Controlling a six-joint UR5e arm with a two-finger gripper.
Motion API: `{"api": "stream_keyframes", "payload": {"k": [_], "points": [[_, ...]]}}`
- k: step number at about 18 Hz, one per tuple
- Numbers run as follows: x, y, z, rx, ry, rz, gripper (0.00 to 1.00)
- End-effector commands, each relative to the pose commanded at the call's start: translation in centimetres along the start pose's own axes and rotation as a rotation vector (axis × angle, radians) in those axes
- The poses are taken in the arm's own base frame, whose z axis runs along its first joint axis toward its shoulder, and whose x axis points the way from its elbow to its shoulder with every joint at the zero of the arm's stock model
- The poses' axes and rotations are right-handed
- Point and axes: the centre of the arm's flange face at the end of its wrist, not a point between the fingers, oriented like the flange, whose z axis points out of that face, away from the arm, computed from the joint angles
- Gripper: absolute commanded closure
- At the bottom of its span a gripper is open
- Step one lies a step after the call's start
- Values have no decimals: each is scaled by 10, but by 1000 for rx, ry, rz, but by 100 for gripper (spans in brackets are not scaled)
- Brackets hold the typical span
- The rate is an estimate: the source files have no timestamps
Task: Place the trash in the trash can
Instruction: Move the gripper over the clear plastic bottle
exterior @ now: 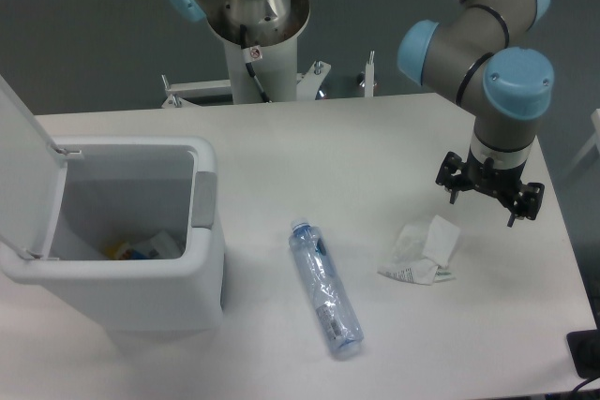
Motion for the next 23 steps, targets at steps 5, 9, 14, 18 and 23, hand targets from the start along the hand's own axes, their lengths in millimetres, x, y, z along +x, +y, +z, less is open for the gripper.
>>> {"api": "stream_keyframes", "payload": {"k": [5,9,14,18,23], "points": [[0,0,-1,1,0,-3,0],[4,-6,-4,7,2,0,0],[22,-27,-5,38,21,-77,0],[40,-56,-8,68,39,-219,0],[55,-81,-10,107,63,-221,0]]}}
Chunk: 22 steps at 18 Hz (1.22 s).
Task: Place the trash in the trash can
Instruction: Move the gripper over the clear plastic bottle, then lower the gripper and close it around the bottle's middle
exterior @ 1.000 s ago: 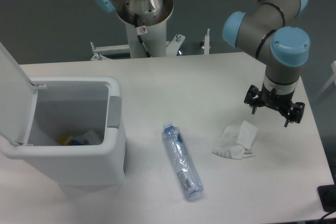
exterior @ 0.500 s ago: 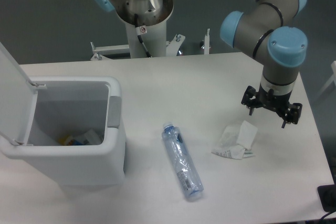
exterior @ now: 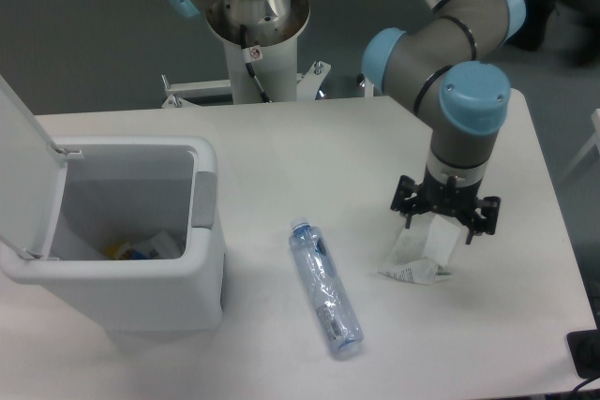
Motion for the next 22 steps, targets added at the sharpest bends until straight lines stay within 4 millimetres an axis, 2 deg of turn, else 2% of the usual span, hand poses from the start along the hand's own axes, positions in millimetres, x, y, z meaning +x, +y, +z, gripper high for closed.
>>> {"api": "stream_keyframes", "payload": {"k": [3,5,8,13,16,18,20,22], "points": [[15,-8,6,-5,16,0,0],[27,-17,17,-6,38,-70,0],[37,-27,32,-1,39,-63,0],[54,-29,49,-24,63,-40,0],[58,-29,53,-28,73,-43,0],[65,-40,47,3,91,-53,0],[69,-45,52,5,105,-124,0],[64,-59,57,6,96,-182,0]]}}
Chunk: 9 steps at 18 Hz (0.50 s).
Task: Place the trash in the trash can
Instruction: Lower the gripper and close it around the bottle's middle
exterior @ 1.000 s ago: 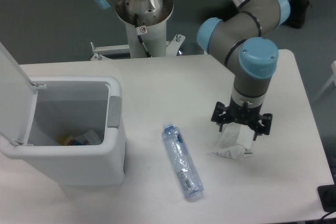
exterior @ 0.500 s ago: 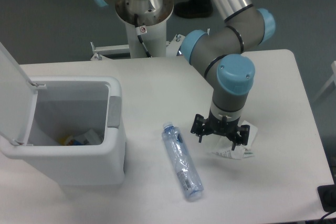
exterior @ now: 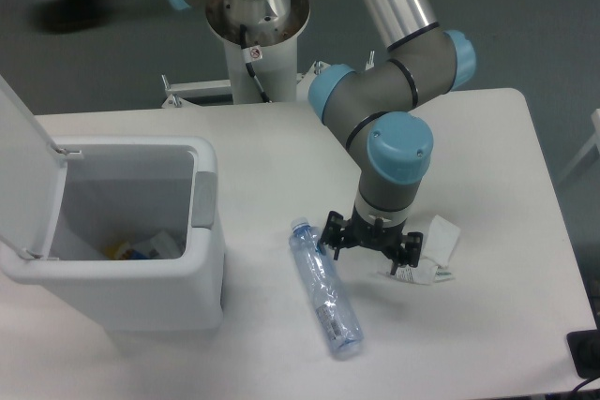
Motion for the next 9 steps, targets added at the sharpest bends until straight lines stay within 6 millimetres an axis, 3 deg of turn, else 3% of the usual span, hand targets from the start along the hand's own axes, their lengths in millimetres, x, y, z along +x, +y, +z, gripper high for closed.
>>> {"api": "stream_keyframes", "payload": {"k": [4,9], "points": [[2,-39,20,0,-26,-150,0],[13,-54,45,-46,-74,-182,0]]}}
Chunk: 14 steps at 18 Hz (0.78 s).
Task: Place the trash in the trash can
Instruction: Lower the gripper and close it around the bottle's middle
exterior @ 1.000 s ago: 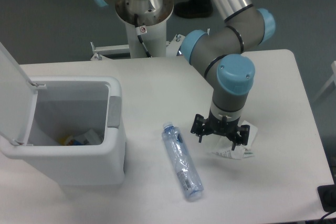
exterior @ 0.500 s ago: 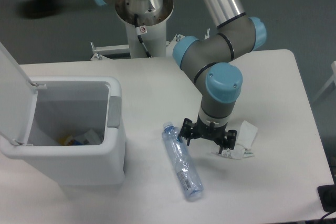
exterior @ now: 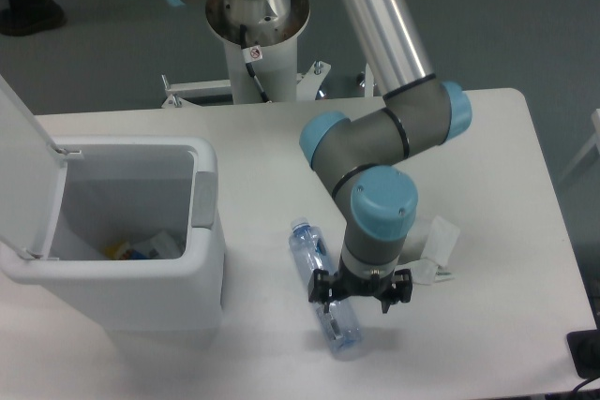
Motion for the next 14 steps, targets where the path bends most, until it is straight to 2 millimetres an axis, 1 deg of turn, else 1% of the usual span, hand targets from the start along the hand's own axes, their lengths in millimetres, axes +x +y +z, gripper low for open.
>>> {"api": "stream_keyframes", "payload": {"k": [4,6,8,9,10,11,12,14], "points": [[7,1,9,-22,-18,13,0],[17,-1,15,-35,-23,29,0],[18,-1,20,-49,-43,26,0],[24,-2,24,-56,-50,20,6],[23,-1,28,-66,-62,9,12],[27,-1,32,-76,-78,5,22],[30,-2,33,-75,-78,4,29],[30,-5,36,-75,-82,-22,47]]}}
